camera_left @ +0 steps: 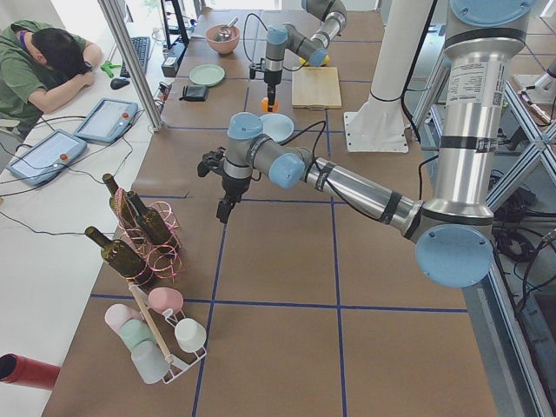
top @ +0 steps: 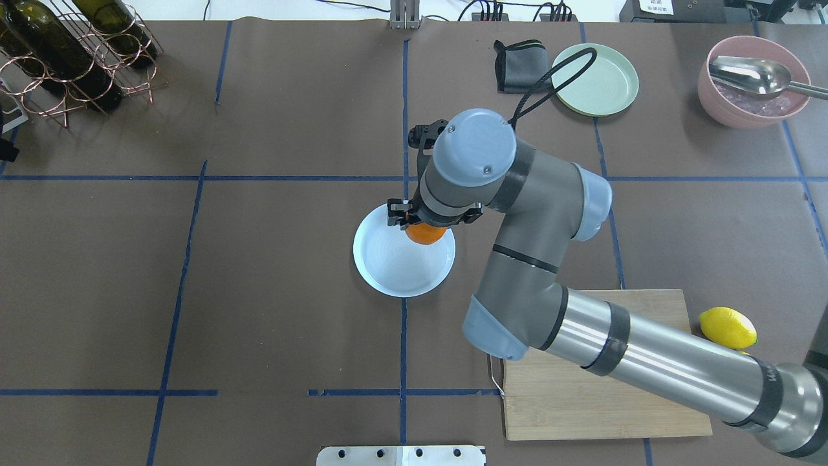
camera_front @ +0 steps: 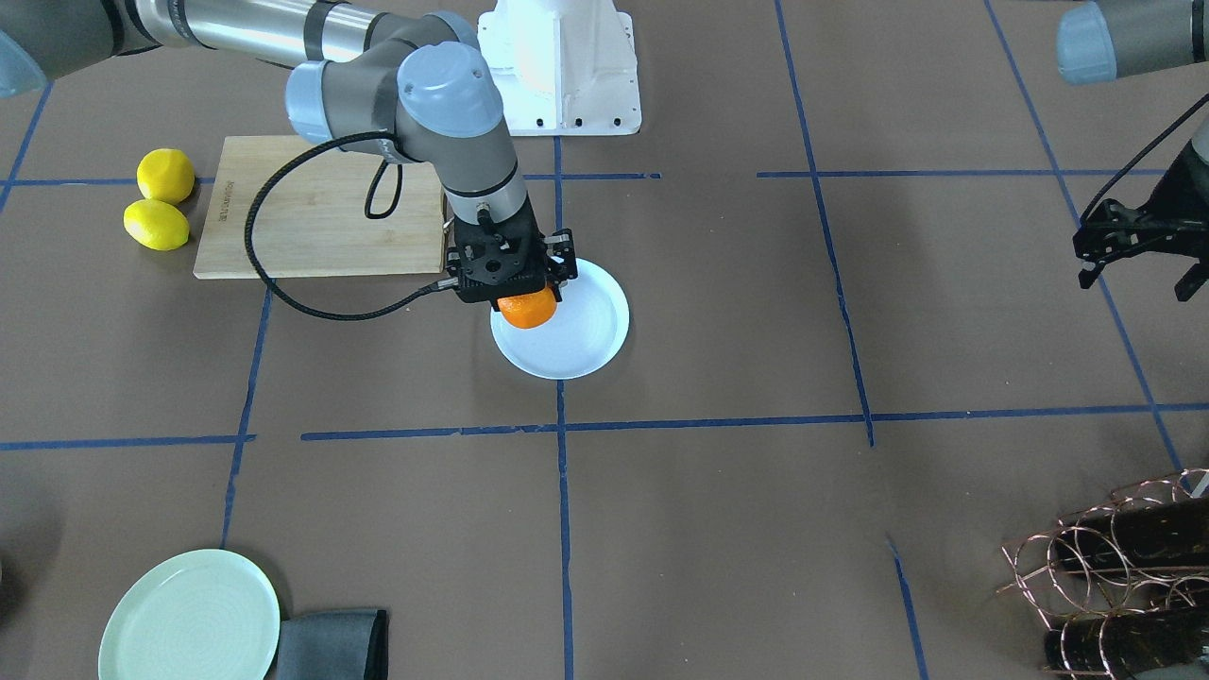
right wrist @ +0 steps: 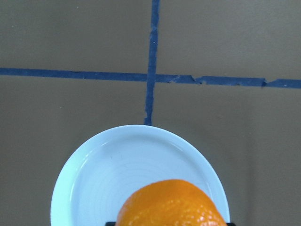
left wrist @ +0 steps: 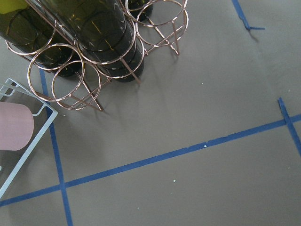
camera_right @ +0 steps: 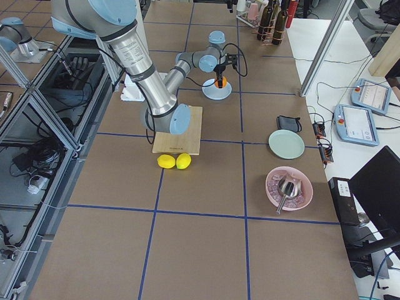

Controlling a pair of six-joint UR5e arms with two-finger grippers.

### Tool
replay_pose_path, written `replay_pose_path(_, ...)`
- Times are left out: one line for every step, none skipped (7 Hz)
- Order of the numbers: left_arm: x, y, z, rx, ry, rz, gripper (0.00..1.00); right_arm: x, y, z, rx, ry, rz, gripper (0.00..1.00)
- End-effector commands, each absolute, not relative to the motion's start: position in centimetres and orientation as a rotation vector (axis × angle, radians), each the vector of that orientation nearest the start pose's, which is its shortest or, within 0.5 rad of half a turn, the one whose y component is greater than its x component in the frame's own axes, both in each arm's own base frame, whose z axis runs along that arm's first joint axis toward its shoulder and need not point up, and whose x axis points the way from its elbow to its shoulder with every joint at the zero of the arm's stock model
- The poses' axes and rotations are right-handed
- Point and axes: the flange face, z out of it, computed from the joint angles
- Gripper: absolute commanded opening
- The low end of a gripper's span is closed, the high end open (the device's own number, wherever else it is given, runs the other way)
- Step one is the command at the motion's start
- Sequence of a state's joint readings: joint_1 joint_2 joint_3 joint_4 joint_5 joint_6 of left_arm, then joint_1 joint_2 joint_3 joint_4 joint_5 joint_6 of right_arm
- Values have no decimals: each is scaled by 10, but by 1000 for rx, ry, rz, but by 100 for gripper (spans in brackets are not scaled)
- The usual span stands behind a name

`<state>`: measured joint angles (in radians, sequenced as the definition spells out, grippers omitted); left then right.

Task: Pick orange to plate
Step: 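Lower the orange onto the white plate and open the right gripper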

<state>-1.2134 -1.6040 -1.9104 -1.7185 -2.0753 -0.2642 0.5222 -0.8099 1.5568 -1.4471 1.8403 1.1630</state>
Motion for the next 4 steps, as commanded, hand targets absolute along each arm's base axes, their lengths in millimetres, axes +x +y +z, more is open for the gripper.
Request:
replay_pose_path(73,-506,494,312,608,189,100,-628,-453,193,165,-807,-19,0)
replay_pose_path(71,-502,500,295,625,186,100,-628,-453,193,164,-807,-21,0)
replay_pose_path(67,-493,514,275,621,181,100,-629,-452,193,157,-806,-18,21)
replay_pose_path(66,-493,514,276,622,180,100,-627,-451,191,155,-812,-19,99)
